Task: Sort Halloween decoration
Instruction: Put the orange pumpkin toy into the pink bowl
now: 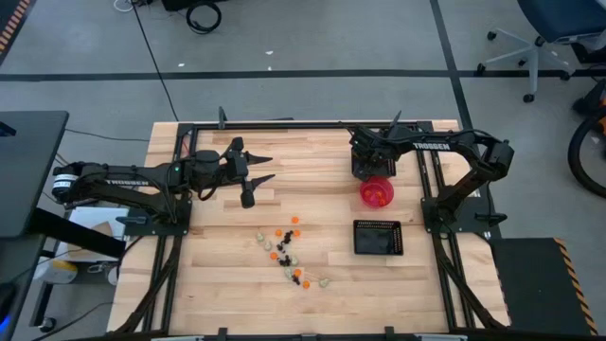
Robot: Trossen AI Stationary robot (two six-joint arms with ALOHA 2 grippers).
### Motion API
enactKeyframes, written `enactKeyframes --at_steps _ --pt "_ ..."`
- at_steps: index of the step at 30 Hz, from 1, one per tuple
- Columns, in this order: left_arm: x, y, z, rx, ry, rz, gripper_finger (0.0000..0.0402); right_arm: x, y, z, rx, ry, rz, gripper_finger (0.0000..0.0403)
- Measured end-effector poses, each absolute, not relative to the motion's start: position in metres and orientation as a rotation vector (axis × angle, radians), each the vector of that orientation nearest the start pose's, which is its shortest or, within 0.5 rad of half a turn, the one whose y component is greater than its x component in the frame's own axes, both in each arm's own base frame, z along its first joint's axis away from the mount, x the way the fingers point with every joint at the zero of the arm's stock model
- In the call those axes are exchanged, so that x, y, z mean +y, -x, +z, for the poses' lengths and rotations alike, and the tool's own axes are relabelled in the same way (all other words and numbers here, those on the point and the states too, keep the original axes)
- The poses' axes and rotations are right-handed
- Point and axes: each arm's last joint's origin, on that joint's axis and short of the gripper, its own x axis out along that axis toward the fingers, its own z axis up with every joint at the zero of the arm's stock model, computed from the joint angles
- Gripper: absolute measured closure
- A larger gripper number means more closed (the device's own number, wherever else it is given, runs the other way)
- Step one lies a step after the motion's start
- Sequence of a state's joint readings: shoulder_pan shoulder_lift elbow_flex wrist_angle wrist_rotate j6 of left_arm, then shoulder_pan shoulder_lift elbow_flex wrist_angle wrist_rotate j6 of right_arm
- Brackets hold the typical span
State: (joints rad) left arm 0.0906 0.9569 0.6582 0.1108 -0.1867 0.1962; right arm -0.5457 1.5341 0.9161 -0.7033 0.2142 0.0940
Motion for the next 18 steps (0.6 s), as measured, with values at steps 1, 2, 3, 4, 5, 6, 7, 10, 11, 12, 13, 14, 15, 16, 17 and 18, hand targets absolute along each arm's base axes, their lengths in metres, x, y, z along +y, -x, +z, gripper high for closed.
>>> enactKeyframes --at_steps 1,2,3,4,5,6,7,10,11,12,13,14,15,16,17,18 --pt "0.025 -0.213 0.287 0.215 -0.204 0.257 0.0209 -0.145 -0.226 0.181 1.302 -0.299 -0.707 0.0229" --pt "0.025 -0.213 0.287 0.215 -0.203 0.257 0.0209 -0.145 -0.226 0.181 1.302 -0.299 -0.707 0.0227" --pt "0.025 -0.213 0.287 0.215 -0.204 0.257 0.0209 -0.145 -0.226 0.181 1.302 -0.299 -0.707 0.0226" --pt "0.025 -0.213 0.287 0.215 -0.203 0.257 0.0209 -0.145 -0.226 0.181 1.302 -0.299 -0.707 0.0226" --pt "0.025 -0.213 0.287 0.215 -0.204 0.257 0.0209 -0.145 -0.226 0.181 1.302 -0.299 -0.707 0.0225" --pt "0.025 -0.213 0.287 0.215 -0.204 0.257 0.0209 -0.145 -0.226 0.181 1.302 -0.299 -0.707 0.0225" --pt "0.025 -0.213 0.287 0.215 -0.203 0.257 0.0209 -0.145 -0.226 0.181 1.302 -0.299 -0.707 0.0225" --pt "0.025 -0.213 0.287 0.215 -0.203 0.257 0.0209 -0.144 -0.226 0.182 1.312 -0.300 -0.706 0.0226" --pt "0.025 -0.213 0.287 0.215 -0.203 0.257 0.0209 -0.144 -0.226 0.184 1.327 -0.303 -0.704 0.0226" --pt "0.025 -0.213 0.287 0.215 -0.204 0.257 0.0209 -0.144 -0.226 0.188 1.335 -0.303 -0.704 0.0226" --pt "0.025 -0.213 0.287 0.215 -0.204 0.257 0.0209 -0.145 -0.228 0.192 1.333 -0.304 -0.708 0.0226" --pt "0.025 -0.213 0.287 0.215 -0.203 0.257 0.0209 -0.145 -0.229 0.197 1.330 -0.304 -0.713 0.0226" --pt "0.025 -0.213 0.287 0.215 -0.203 0.257 0.0209 -0.145 -0.231 0.201 1.330 -0.304 -0.714 0.0226" --pt "0.025 -0.213 0.287 0.215 -0.203 0.257 0.0209 -0.145 -0.233 0.206 1.326 -0.302 -0.712 0.0226" --pt "0.025 -0.213 0.287 0.215 -0.204 0.257 0.0209 -0.144 -0.236 0.210 1.318 -0.297 -0.708 0.0226" --pt "0.025 -0.213 0.286 0.216 -0.204 0.257 0.0209 -0.143 -0.239 0.215 1.306 -0.289 -0.702 0.0226"
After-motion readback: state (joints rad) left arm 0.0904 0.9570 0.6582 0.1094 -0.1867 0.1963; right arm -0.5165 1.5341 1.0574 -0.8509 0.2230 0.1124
